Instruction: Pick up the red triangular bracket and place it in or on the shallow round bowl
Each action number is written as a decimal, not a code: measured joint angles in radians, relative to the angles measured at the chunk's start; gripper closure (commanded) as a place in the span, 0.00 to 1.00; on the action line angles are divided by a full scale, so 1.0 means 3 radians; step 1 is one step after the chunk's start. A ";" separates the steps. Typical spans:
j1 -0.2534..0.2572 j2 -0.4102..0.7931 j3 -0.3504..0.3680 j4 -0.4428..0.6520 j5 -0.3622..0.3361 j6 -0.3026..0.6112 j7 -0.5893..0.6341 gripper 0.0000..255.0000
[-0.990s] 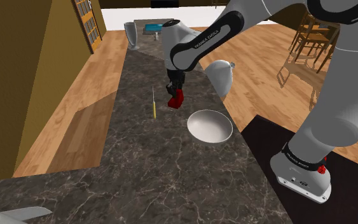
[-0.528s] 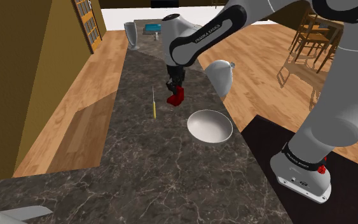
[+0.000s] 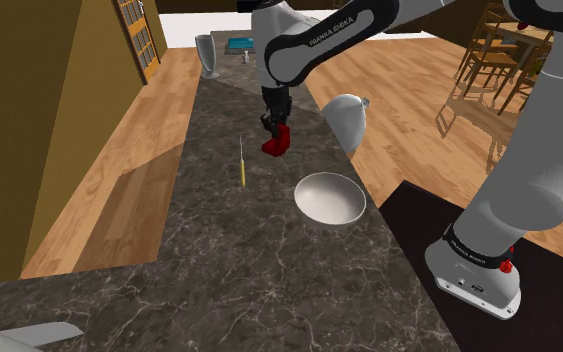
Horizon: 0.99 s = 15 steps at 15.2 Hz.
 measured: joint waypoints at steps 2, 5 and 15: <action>-0.0001 -0.0024 0.0003 0.0043 0.0012 -0.0066 -0.0014 1.00; -0.0005 -0.0073 0.0005 0.0125 0.0035 -0.0192 -0.0044 1.00; 0.0010 -0.0442 0.0040 0.0028 0.0139 -0.0456 -0.0069 1.00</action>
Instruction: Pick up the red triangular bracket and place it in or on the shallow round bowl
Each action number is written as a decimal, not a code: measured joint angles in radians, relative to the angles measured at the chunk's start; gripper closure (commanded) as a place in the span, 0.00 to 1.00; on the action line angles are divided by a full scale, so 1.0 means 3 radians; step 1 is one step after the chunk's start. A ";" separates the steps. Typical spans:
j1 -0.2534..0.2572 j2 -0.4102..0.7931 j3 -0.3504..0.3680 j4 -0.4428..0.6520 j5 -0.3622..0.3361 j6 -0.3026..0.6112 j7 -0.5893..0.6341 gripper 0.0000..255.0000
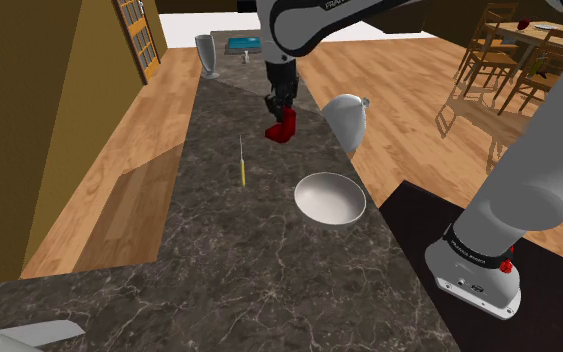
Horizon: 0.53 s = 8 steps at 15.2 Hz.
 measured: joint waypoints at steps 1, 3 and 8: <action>0.0015 -0.0121 0.0017 -0.0103 0.0031 -0.0018 0.0019 1.00; 0.0043 -0.0331 0.0044 -0.0349 0.0083 0.0021 0.0053 1.00; 0.0139 -0.0958 0.0105 -0.0936 0.0258 -0.0008 0.0114 1.00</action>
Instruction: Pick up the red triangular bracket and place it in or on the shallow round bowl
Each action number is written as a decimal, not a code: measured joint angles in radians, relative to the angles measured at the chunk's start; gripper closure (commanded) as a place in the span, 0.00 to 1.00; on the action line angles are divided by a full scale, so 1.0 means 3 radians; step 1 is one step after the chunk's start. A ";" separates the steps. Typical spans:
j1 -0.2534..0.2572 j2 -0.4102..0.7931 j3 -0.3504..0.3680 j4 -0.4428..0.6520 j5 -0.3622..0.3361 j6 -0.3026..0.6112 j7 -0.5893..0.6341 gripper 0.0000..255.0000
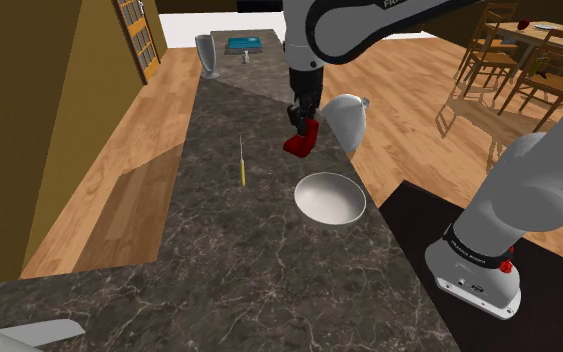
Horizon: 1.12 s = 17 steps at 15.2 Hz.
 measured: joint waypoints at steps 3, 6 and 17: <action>0.0092 -0.0385 0.0048 -0.0312 0.0120 -0.0069 0.0059 1.00; 0.0186 -0.0729 0.0085 -0.0600 0.0228 -0.0123 0.0110 1.00; 0.0364 -0.1183 0.0189 -0.1197 0.0416 0.0013 0.0234 1.00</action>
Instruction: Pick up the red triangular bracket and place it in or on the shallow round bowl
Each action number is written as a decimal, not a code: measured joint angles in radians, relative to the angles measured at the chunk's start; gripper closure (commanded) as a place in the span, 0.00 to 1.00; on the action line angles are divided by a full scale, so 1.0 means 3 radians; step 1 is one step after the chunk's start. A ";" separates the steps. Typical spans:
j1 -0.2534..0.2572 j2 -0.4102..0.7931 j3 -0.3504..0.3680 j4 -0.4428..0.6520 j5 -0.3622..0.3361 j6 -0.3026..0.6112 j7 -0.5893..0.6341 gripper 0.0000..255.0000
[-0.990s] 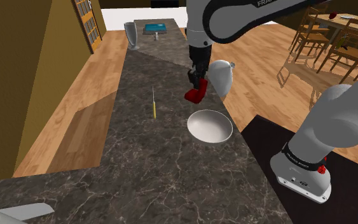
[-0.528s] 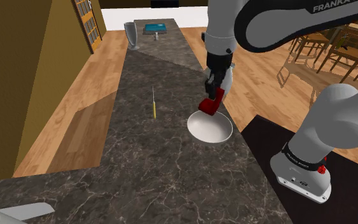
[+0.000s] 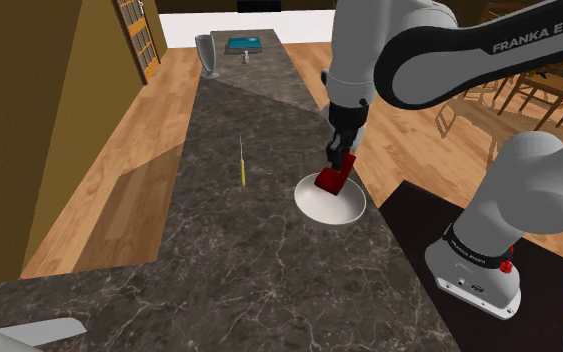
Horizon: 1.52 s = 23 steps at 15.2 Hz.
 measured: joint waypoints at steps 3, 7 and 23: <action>-0.0001 0.0059 0.0027 -0.0091 0.0005 0.0149 0.0021 1.00; -0.0003 0.0132 0.0057 -0.0228 0.0008 0.0357 0.0043 1.00; -0.0009 0.0217 0.0088 -0.0340 0.0007 0.0555 0.0067 0.00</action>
